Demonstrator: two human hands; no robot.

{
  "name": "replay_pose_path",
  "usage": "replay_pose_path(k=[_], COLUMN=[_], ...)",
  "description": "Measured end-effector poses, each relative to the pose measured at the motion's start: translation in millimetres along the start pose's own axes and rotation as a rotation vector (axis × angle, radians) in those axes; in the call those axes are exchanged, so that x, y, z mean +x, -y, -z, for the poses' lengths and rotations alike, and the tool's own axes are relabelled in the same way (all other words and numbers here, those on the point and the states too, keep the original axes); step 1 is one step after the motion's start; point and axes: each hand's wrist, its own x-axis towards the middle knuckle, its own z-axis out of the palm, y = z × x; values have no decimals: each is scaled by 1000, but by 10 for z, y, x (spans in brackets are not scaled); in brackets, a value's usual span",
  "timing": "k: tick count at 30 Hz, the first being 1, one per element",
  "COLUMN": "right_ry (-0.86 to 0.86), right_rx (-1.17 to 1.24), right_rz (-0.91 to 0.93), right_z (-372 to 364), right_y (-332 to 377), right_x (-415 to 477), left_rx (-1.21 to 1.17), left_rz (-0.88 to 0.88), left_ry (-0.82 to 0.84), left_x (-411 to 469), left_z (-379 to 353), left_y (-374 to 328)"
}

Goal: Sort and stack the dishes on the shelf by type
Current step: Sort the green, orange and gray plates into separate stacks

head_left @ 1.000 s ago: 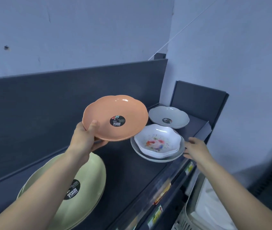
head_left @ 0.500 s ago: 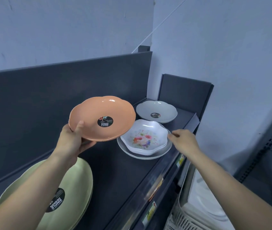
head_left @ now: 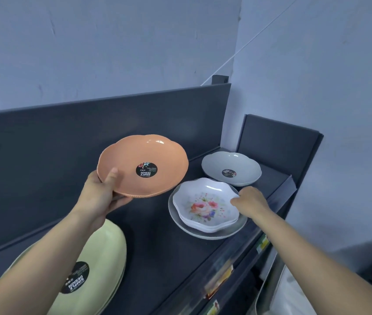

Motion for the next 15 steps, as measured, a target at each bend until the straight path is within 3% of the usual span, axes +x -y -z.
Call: replay_pose_path(k=[5, 15], right_ry=[-183, -108], right_rx=[-172, 165], right_rz=[92, 238], right_z=[23, 105], right_y=[67, 180], right_x=[-2, 119], left_rx=[6, 9], left_rz=[10, -18], left_ry=[-65, -144], left_x=[1, -122], left_z=[37, 43], left_y=[6, -44])
